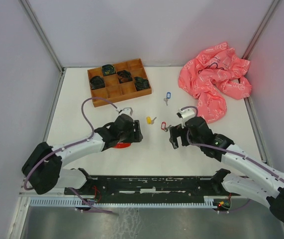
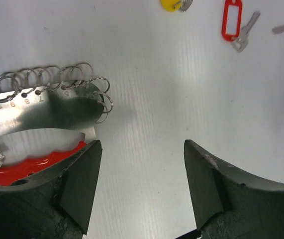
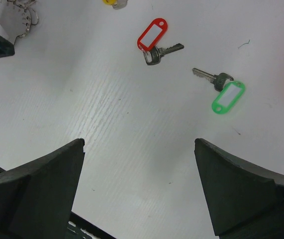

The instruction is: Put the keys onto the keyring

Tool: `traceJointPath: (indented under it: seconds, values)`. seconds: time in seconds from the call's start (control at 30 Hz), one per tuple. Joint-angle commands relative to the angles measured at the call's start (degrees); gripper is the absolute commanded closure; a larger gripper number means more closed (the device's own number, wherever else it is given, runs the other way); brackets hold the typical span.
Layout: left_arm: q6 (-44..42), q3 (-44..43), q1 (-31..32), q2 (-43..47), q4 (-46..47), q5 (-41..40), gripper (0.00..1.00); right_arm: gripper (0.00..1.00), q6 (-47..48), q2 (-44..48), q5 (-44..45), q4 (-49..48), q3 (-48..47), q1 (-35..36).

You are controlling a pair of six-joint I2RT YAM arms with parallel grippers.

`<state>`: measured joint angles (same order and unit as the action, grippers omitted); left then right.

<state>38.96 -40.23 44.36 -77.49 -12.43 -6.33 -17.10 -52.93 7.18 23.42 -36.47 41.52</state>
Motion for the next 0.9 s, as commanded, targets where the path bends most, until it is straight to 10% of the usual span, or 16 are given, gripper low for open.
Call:
traceJointPath:
  seconds: [0.0,0.5,0.87]
  values:
    - [8.0,2.4,-1.6,5.5,-0.3,-7.4,0.25,0.0,0.4,-0.4,-1.3,-2.9,-3.3,-0.1]
    - [3.2,1.3,-4.3,-6.7,2.1,1.3,0.43,0.0,0.7,0.9,-0.5,-2.1,-3.1,-0.1]
    - [-5.1,-3.9,8.4,-11.6,-2.5,6.7,0.5,0.0,1.2,-1.0,-2.3,-2.5,-3.8,-0.1]
